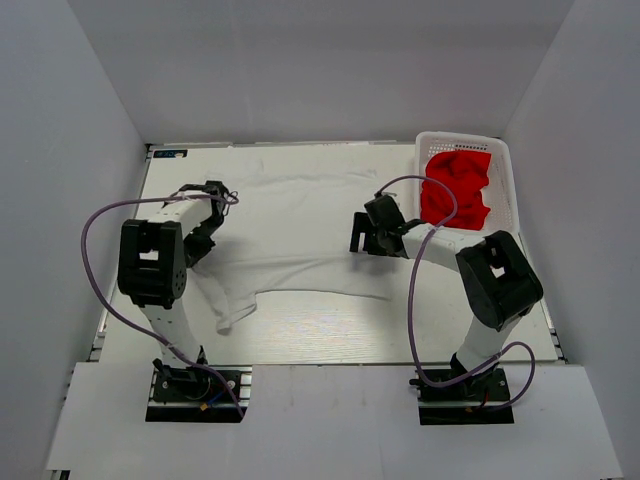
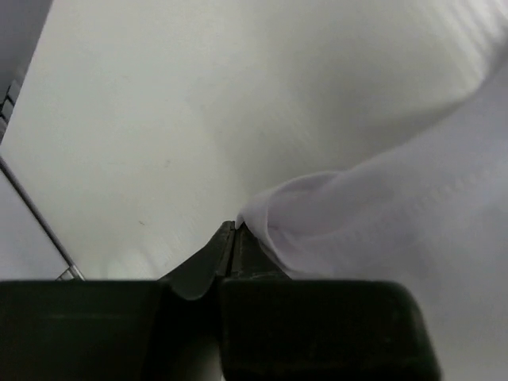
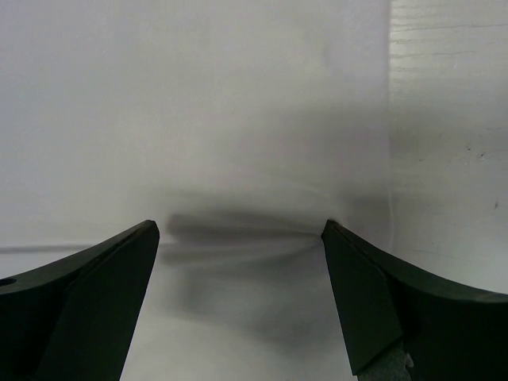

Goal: Fold and stack the t-shirts
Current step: Flatten out the tshirt

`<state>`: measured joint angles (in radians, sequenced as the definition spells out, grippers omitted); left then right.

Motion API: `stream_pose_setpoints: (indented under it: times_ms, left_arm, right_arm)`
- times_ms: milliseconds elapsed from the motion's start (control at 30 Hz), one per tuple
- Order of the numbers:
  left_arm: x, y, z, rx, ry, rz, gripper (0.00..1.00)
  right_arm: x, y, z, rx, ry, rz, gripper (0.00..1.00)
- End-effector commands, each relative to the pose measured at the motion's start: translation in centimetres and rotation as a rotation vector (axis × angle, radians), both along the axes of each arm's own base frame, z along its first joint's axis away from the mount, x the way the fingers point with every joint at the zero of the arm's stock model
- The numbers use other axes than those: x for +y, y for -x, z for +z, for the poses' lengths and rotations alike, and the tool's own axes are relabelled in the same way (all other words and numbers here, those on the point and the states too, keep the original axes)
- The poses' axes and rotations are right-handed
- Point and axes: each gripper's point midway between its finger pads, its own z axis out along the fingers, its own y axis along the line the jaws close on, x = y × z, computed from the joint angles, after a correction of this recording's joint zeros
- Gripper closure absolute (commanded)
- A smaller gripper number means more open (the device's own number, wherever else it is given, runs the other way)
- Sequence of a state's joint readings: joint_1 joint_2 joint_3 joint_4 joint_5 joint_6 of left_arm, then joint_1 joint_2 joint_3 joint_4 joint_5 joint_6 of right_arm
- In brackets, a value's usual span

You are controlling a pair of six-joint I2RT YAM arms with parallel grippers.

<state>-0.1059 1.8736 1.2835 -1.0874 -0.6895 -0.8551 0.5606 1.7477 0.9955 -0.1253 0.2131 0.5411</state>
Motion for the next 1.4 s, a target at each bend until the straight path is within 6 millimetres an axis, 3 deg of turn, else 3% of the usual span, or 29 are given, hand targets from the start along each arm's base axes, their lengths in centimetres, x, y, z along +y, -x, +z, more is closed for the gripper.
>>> stream_pose_setpoints:
  times_ms: [0,67,133,167,233,333,367,467,567,767,833,967,1067,1100,1233,1367]
  left_arm:
    - [4.0,2.3,0.8,-0.022,-0.102,0.211,0.81]
    - [3.9,2.8,0.0,-0.005,-0.043,0.254,0.77]
    - [3.8,1.8,0.1,-0.045,0.024,0.242,0.51]
    - [2.4,1.5,-0.3,-0.059,0.114,0.230,0.30]
    - [1.6,0.1,0.5,-0.156,0.229,0.172,0.01]
    - [0.7,-0.9,2.9,-0.271,0.304,0.154,0.00]
    - [0.6,-1.6,5.0,-0.362,0.317,0.137,0.00]
    - [-0.2,-2.4,8.2,-0.489,0.359,0.095,0.00]
    - [-1.3,-3.7,10.0,-0.570,0.390,0.008,0.00]
    - [-9.4,-8.8,11.2,-0.686,0.733,-0.426,0.00]
    - [-10.6,-9.7,10.7,-0.679,0.766,-0.456,0.00]
    - [-12.8,-10.7,7.4,-0.570,0.796,-0.478,0.00]
    - [-13.9,-10.6,5.5,-0.505,0.808,-0.491,0.00]
    - [-14.4,-10.4,3.9,-0.463,0.817,-0.486,0.00]
    - [-11.6,-9.8,-0.1,-0.321,0.680,-0.372,0.00]
    - [-9.8,-9.5,-1.8,-0.283,0.644,-0.322,0.00]
  right_arm:
    - [-2.5,0.9,-1.7,0.069,0.060,-0.069,0.10]
    - [-2.7,0.8,-1.7,0.067,0.058,-0.079,0.10]
    - [-2.5,0.5,-1.2,0.054,0.049,-0.078,0.10]
    - [-2.5,0.5,-1.1,0.053,0.049,-0.078,0.10]
    - [-2.5,0.3,-0.8,0.040,0.052,-0.081,0.10]
    - [-2.7,0.1,-0.2,0.028,0.060,-0.086,0.10]
    - [-2.6,0.0,0.3,0.018,0.052,-0.088,0.10]
    - [-2.0,-0.3,1.4,-0.019,0.031,-0.068,0.10]
    - [-1.5,-0.9,2.8,-0.062,0.022,-0.027,0.10]
    - [-0.8,-2.0,4.4,-0.115,0.006,0.000,0.10]
    - [-0.4,-2.6,4.9,-0.133,-0.001,0.002,0.10]
    - [0.8,-4.1,6.1,-0.180,-0.045,0.024,0.10]
    - [1.4,-4.8,5.4,-0.160,-0.041,0.035,0.10]
    - [1.3,-4.8,4.4,-0.140,-0.031,0.038,0.10]
    - [0.9,-4.2,2.2,-0.086,-0.016,0.028,0.10]
    - [-0.5,-3.8,0.3,-0.035,0.004,-0.008,0.10]
